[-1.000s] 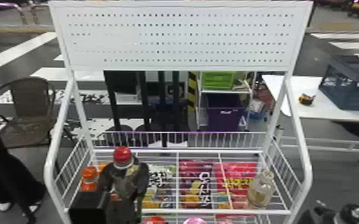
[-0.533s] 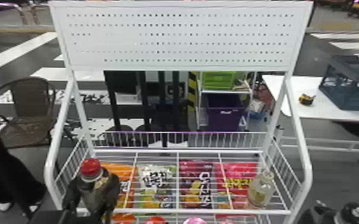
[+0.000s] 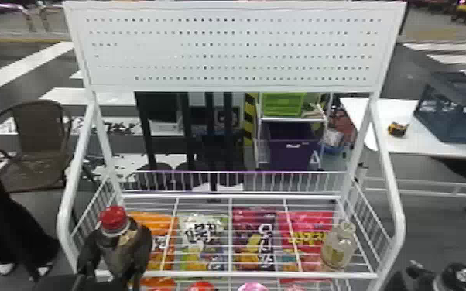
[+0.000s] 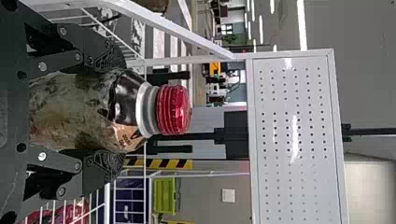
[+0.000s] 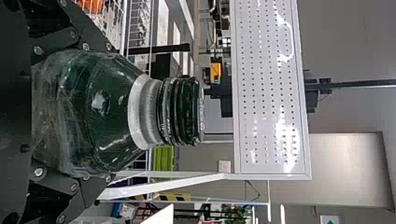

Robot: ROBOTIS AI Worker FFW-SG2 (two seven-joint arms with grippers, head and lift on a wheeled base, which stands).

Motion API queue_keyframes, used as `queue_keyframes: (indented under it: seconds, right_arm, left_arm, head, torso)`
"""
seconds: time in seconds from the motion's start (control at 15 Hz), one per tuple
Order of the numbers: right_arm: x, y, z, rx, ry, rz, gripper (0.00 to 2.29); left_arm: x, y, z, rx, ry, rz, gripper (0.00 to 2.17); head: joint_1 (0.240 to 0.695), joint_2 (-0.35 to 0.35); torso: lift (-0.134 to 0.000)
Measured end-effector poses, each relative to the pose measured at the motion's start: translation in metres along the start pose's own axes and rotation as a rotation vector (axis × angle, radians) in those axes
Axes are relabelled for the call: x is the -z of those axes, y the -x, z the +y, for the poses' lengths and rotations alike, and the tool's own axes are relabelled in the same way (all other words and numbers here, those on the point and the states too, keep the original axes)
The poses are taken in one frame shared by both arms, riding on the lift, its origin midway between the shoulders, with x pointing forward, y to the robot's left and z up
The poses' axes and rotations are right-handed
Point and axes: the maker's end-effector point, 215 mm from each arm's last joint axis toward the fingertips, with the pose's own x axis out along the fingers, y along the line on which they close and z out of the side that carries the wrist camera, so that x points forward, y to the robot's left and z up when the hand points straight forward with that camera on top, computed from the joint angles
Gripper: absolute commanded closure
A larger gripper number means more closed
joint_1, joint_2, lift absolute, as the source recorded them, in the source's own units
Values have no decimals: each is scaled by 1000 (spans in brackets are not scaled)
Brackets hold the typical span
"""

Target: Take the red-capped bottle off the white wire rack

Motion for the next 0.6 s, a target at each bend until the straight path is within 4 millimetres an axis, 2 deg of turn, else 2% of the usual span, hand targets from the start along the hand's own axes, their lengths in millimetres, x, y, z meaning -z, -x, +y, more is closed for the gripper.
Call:
queue_keyframes:
  seconds: [0.6]
  right_arm:
    - [-1, 0, -1, 1, -2, -2, 890]
  left_arm:
    - [5, -3, 1, -6, -6, 6, 2101]
  head:
    - [499, 0]
  torso:
    - [0]
